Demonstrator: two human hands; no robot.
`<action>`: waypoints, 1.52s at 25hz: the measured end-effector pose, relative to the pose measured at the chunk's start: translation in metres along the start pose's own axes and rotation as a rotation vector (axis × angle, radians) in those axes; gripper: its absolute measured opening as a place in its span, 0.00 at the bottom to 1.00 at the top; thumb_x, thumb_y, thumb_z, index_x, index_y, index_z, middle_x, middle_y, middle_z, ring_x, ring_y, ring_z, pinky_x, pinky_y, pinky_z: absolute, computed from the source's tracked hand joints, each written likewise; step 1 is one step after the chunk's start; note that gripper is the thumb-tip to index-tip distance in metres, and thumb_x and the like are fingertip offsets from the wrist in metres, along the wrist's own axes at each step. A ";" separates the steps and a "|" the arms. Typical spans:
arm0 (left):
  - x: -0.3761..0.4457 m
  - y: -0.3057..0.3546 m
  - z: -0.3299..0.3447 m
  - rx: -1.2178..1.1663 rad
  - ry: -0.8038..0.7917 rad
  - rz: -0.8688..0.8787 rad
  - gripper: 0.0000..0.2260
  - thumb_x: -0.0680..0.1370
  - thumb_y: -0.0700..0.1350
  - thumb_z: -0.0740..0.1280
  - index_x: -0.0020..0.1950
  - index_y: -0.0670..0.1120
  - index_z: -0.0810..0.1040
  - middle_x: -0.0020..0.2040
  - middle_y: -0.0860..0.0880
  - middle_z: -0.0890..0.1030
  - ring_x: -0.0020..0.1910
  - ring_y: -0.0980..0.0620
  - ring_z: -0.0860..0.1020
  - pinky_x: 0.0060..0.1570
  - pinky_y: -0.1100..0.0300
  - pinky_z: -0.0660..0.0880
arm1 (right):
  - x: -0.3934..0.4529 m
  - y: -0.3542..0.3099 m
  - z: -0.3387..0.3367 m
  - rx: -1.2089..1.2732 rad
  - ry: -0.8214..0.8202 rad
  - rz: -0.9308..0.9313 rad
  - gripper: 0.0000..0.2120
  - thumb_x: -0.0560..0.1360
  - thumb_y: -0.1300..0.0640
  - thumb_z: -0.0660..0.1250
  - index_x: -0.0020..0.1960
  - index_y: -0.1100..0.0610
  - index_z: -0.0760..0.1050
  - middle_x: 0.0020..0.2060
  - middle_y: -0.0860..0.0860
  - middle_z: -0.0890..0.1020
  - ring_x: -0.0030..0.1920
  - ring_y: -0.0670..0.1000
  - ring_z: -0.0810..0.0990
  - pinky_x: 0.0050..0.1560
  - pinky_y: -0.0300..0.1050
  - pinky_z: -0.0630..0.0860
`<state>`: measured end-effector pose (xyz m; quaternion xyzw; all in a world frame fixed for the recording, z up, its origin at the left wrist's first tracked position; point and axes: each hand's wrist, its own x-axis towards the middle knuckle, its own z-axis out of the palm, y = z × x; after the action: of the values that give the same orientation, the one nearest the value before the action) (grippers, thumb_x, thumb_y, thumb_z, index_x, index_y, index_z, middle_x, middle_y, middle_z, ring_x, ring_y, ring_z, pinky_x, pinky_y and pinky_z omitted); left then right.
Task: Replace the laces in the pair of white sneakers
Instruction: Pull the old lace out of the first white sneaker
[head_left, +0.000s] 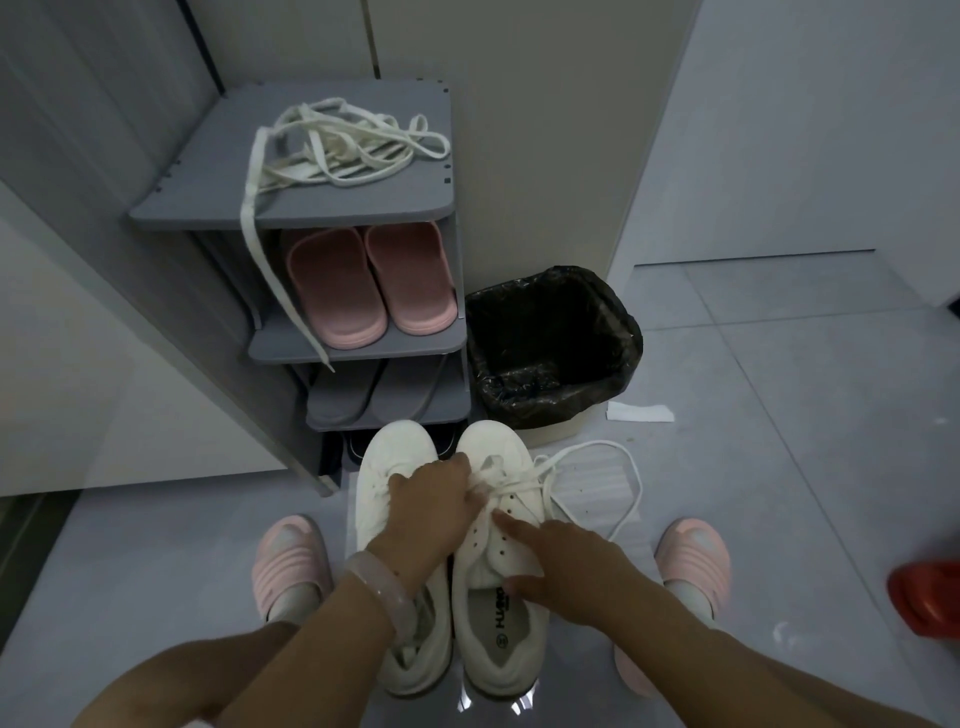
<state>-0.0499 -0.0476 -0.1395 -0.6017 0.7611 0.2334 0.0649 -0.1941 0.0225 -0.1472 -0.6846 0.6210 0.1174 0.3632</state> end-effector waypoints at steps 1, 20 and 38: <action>0.002 0.001 0.004 0.040 0.037 0.003 0.09 0.79 0.49 0.58 0.54 0.45 0.71 0.54 0.48 0.78 0.57 0.47 0.74 0.57 0.51 0.64 | 0.000 0.000 0.000 0.002 0.005 -0.002 0.33 0.76 0.39 0.59 0.75 0.39 0.45 0.68 0.54 0.66 0.67 0.55 0.68 0.65 0.52 0.68; 0.015 -0.012 0.022 -0.132 0.214 0.183 0.07 0.75 0.34 0.58 0.51 0.40 0.71 0.48 0.43 0.75 0.47 0.44 0.76 0.43 0.56 0.70 | 0.005 0.005 0.003 0.023 0.002 -0.007 0.34 0.75 0.39 0.60 0.74 0.38 0.46 0.67 0.54 0.67 0.66 0.55 0.68 0.64 0.51 0.68; -0.017 -0.058 -0.083 -0.039 0.031 -0.115 0.08 0.78 0.41 0.62 0.55 0.45 0.76 0.55 0.45 0.77 0.54 0.46 0.75 0.49 0.60 0.69 | 0.013 0.003 -0.034 0.129 0.485 0.082 0.14 0.79 0.56 0.56 0.61 0.51 0.76 0.56 0.53 0.80 0.54 0.53 0.77 0.54 0.44 0.73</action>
<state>0.0243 -0.0779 -0.0754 -0.6492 0.7215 0.2346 0.0548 -0.2041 -0.0091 -0.1315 -0.6424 0.7235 -0.0752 0.2413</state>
